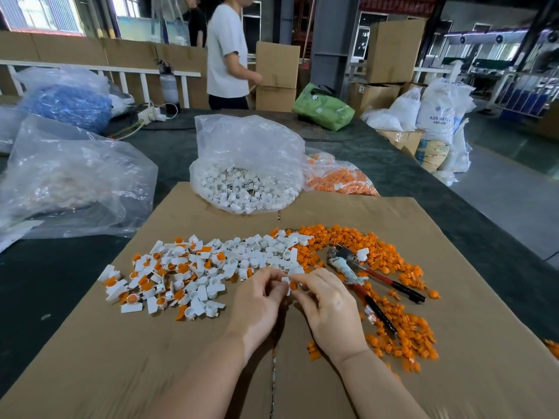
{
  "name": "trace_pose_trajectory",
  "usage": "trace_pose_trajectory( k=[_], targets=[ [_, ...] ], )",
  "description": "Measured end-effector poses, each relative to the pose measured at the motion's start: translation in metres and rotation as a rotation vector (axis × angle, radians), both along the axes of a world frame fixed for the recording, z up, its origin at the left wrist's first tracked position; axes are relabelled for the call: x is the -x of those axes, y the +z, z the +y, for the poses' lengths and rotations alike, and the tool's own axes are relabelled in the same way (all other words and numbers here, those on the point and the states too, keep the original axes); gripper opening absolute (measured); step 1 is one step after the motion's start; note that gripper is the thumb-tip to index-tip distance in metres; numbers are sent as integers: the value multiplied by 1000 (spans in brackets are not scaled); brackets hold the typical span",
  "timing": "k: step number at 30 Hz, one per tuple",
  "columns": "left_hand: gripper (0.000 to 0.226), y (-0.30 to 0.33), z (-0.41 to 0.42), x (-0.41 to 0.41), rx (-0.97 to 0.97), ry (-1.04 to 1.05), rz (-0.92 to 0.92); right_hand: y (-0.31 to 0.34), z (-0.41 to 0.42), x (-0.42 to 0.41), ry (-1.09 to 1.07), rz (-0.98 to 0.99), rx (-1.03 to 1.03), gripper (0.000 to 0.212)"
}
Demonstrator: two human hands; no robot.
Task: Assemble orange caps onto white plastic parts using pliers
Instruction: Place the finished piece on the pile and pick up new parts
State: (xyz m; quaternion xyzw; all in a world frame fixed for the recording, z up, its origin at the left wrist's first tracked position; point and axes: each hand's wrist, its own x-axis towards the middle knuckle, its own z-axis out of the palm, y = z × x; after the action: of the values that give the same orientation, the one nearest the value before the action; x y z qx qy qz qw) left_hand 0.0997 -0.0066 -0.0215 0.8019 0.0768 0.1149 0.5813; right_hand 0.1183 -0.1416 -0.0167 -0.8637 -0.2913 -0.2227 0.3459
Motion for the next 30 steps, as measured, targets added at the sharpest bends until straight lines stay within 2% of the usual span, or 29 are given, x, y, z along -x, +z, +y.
trace_pose_trajectory(
  k=[8, 11, 13, 14, 17, 21, 26, 30],
  targets=[
    [4, 0, 0, -4, -52, 43, -17, 0, 0, 0, -26, -35, 23, 25],
    [5, 0, 1, -5, -18, 55, -13, 3, -5, -1, -142, -92, 53, 31],
    [5, 0, 1, -5, -5, 57, -1, 8, -12, -5, -298, -90, 83, 33],
    [5, 0, 0, -5, -1, 57, 6, 12, -17, -8, -402, -36, 124, 36],
    [7, 1, 0, -5, -41, 61, 19, 24, -33, -22, -677, 311, 390, 53],
    [6, 2, 0, -5, -45, 53, 38, 28, -51, -37, -668, 666, 523, 58],
    [5, 4, -1, -4, -32, 56, 45, 29, -50, -41, -662, 659, 604, 46],
    [7, 6, 1, -5, 40, 61, 56, 38, -46, -37, -642, 549, 614, 40]
  ],
)
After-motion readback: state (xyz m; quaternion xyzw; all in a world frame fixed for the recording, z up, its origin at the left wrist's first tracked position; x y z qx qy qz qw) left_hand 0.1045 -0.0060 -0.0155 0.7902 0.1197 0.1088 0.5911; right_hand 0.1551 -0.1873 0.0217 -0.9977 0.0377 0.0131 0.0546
